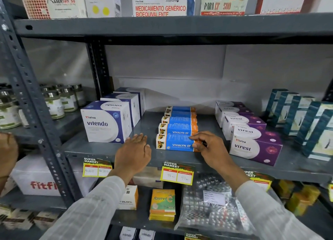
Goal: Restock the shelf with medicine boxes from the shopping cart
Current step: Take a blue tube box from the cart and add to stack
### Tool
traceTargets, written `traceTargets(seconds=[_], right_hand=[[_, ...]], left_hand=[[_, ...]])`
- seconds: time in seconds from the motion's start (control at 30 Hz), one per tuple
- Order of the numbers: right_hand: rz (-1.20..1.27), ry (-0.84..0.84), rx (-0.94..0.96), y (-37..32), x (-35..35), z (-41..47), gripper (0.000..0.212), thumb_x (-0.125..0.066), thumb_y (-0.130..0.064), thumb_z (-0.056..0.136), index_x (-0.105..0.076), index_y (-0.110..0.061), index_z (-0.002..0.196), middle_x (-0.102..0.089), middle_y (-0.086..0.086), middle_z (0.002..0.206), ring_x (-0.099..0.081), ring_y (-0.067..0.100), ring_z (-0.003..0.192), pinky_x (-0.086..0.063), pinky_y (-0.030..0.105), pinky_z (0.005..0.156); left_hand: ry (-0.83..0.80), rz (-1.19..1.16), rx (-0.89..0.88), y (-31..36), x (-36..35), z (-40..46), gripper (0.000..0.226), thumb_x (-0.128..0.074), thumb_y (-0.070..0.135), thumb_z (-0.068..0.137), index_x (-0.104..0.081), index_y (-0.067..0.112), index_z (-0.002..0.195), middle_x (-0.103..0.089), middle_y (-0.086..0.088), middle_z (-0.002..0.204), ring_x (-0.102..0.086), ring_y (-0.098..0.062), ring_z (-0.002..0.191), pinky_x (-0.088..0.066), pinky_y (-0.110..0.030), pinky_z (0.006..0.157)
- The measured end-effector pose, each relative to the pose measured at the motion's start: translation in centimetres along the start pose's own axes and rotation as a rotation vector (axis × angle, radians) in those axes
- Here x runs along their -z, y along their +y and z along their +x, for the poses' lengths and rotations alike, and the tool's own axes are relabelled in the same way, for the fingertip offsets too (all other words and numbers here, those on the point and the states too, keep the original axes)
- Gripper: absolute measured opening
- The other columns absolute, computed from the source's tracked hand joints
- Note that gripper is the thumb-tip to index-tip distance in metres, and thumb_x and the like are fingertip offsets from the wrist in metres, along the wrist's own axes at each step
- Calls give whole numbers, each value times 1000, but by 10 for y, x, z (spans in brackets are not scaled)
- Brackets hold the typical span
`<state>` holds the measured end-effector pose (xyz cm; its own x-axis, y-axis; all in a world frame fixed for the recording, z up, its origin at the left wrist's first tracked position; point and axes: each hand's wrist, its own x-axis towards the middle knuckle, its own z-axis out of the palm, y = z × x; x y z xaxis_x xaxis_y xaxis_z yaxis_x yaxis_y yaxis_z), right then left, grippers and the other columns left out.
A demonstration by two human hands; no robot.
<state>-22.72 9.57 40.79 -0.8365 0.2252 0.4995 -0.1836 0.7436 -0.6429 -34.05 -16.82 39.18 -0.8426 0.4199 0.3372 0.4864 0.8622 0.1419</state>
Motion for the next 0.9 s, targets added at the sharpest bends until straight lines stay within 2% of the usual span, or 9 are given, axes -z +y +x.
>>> traceTargets(seconds=[0.27,0.57,0.9], right_hand=[[-26,38,44,-1,0,-3,27,-73,-12,91,-76,-13,118,-68,0,119,-63,12,112,-55,26,98],[-46,35,50,-3,0,-6,28,-71,-12,91,-75,-13,119,-67,0,121,-62,12,115,-55,19,94],[-68,44,22,-6,-1,-7,30,-73,-13,91,-74,-15,121,-67,-1,124,-60,7,115,-46,7,94]], left_hand=[[-6,-15,-2,-1,0,0,56,-26,48,105,-40,23,153,-35,3,163,-29,-21,152,-24,-39,122],[-9,-5,4,1,1,0,57,-26,49,104,-39,25,154,-33,4,163,-29,-20,152,-24,-39,121],[-11,3,2,0,1,-1,57,-25,50,104,-38,26,154,-32,5,163,-28,-20,152,-24,-38,121]])
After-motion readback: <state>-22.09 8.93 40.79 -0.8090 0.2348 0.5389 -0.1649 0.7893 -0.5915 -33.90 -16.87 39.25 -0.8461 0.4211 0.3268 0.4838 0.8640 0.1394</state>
